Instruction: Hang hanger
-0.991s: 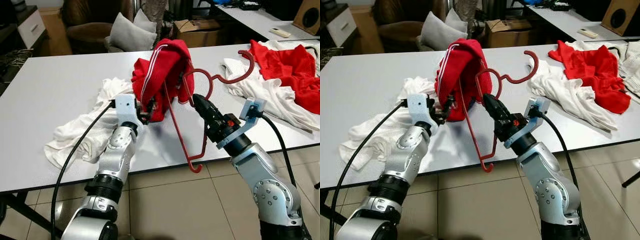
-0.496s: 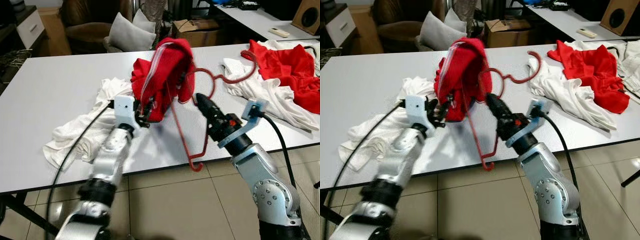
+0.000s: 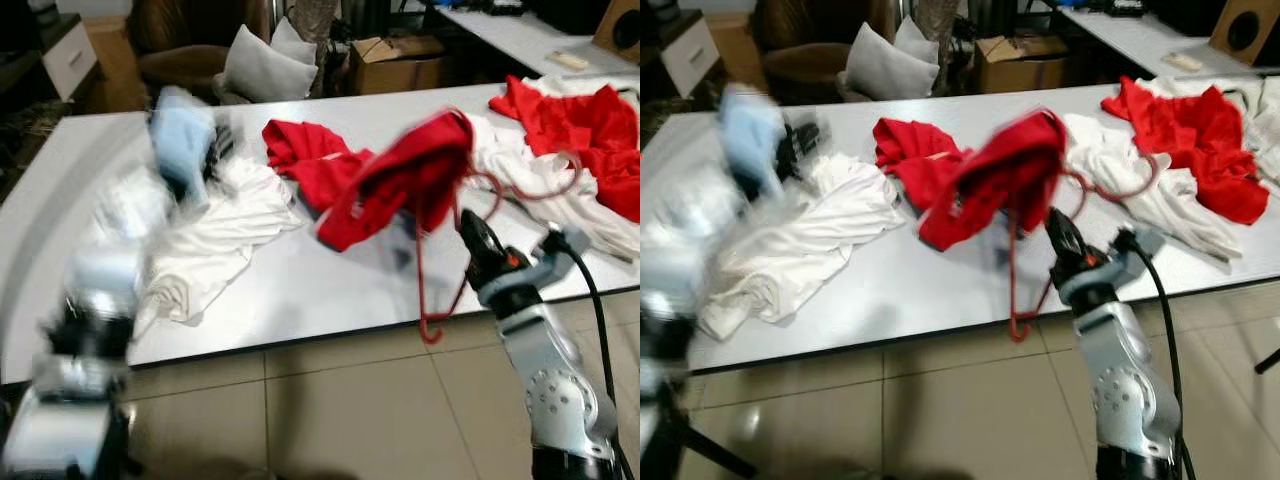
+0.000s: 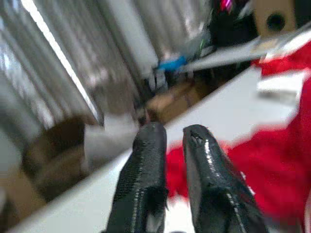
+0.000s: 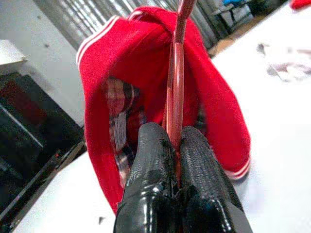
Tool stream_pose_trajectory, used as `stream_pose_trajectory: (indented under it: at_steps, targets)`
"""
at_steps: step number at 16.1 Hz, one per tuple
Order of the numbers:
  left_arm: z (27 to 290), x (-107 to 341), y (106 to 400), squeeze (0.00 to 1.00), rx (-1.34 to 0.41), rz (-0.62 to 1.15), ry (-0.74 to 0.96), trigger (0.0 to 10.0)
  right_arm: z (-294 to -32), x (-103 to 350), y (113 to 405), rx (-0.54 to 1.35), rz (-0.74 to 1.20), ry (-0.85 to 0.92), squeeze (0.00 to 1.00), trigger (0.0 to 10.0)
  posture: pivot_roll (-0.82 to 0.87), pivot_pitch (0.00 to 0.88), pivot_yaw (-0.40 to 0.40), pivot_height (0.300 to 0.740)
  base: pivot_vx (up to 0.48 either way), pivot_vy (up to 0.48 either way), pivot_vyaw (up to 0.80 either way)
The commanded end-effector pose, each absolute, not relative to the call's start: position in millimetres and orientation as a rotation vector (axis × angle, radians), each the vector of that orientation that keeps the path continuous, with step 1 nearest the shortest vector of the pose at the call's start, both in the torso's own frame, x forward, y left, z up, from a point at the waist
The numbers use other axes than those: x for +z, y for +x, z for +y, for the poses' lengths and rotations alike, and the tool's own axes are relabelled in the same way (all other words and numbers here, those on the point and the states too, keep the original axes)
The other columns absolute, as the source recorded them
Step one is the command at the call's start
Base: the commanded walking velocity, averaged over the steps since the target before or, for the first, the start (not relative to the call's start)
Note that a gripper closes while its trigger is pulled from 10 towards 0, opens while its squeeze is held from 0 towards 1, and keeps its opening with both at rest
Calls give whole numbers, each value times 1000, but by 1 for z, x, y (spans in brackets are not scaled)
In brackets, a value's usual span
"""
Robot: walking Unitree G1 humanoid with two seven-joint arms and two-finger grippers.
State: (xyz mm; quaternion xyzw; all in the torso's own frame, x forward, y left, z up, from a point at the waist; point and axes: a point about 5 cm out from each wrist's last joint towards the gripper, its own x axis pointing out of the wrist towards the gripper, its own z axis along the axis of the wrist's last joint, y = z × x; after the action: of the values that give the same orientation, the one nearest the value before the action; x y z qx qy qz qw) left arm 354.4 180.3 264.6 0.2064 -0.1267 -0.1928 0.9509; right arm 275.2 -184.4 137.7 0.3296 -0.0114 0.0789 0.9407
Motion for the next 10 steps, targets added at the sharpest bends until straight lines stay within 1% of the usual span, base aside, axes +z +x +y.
stream_pose_trajectory:
  at_steps: [1,2,3,4,5,6,7,10]
  targets:
    - [163,255,354,0,-487,-212,418,0,-173,140,274,229,-31,697,0,10000,-64,0,115,740,0,0,0]
    - [153,236,351,0,-529,-160,390,0,-164,145,272,288,-47,703,0,10000,-78,0,125,740,0,0,0]
    - [148,226,349,0,-549,-130,373,0,-161,147,271,311,-53,699,0,10000,-82,0,126,740,0,0,0]
    - [139,207,345,0,-561,-86,321,0,-156,151,270,349,-60,699,0,10000,-89,0,119,740,0,0,0]
    - [130,186,340,0,-576,-54,334,10000,-153,155,271,382,-64,702,0,10000,-93,0,111,740,0,0,0]
    - [126,175,338,20,-599,-44,326,10000,-152,157,271,398,-64,705,0,10000,-100,0,100,740,0,0,0]
    - [121,163,335,1000,-612,-57,354,10000,-152,159,271,419,-62,702,0,10000,-109,0,88,740,0,0,0]
    - [114,155,335,1000,-598,-119,399,10000,-155,162,268,444,-58,696,0,10000,-134,0,70,740,0,0,0]
